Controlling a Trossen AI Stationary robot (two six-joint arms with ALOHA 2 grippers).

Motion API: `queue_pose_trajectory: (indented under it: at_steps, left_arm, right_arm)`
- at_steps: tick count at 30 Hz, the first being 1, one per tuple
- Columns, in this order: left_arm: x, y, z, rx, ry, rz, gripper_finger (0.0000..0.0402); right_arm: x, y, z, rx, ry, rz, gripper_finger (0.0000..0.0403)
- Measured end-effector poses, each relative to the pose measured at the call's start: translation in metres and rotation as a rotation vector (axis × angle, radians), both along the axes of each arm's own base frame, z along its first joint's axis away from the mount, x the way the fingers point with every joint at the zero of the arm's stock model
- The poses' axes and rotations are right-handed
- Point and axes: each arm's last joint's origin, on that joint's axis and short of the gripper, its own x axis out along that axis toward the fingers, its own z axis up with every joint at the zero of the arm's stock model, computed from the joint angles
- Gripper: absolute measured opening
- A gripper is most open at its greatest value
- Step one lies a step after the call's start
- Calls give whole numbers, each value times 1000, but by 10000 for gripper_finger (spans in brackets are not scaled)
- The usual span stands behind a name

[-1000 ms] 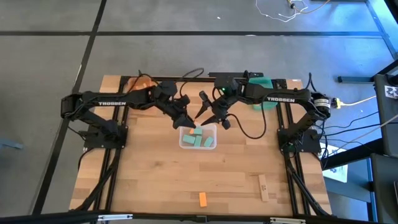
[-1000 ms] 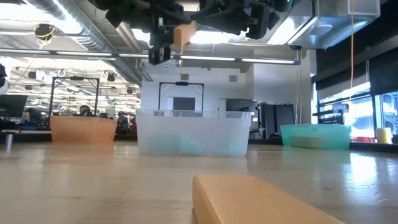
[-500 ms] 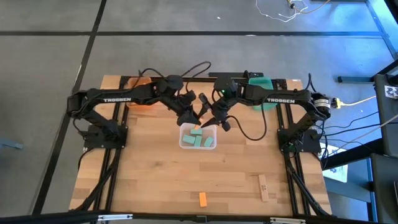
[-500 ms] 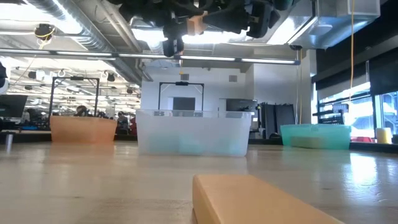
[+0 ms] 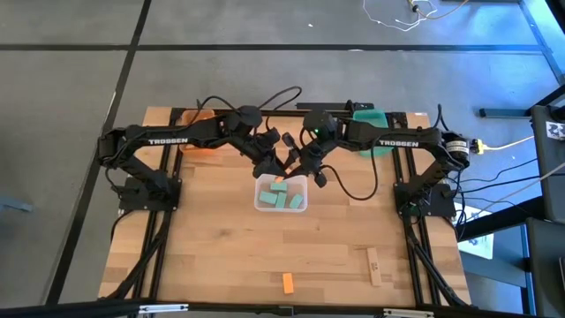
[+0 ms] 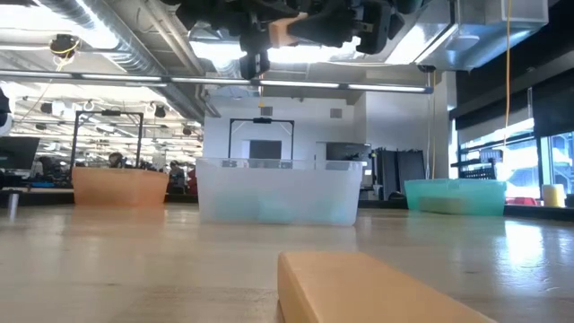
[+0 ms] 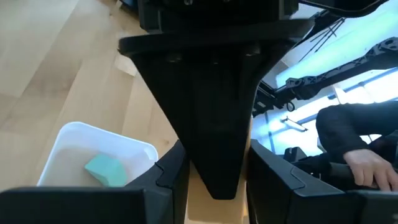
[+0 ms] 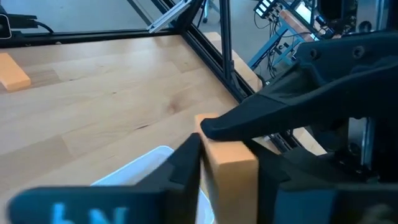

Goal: Sort & place blocks by color
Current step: Put the yellow block into the blue bin

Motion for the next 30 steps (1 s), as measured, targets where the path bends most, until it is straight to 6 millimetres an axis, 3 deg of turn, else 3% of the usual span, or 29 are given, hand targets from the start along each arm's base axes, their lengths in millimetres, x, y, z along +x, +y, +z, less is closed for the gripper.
queue_pose_trajectory:
  at_steps: [3, 9, 17, 24, 30]
  left_arm:
    - [0, 0, 0, 2, 2, 5, 118]
    - [-1, 1, -2, 41, 17, 8, 141]
    - [-12, 2, -18, 133, 185, 18, 171]
    - [-21, 12, -22, 250, 279, 146, 174]
    - [-30, 13, -13, 370, 294, 250, 175]
  right_arm:
    - [0, 0, 0, -1, 2, -2, 58]
    - [-1, -1, -1, 1, 29, -41, 59]
    - [-9, -3, 3, -8, 85, -141, 59]
    - [-31, -28, 17, 108, 187, -433, 59]
    - [-59, -66, 21, 201, 304, -887, 59]
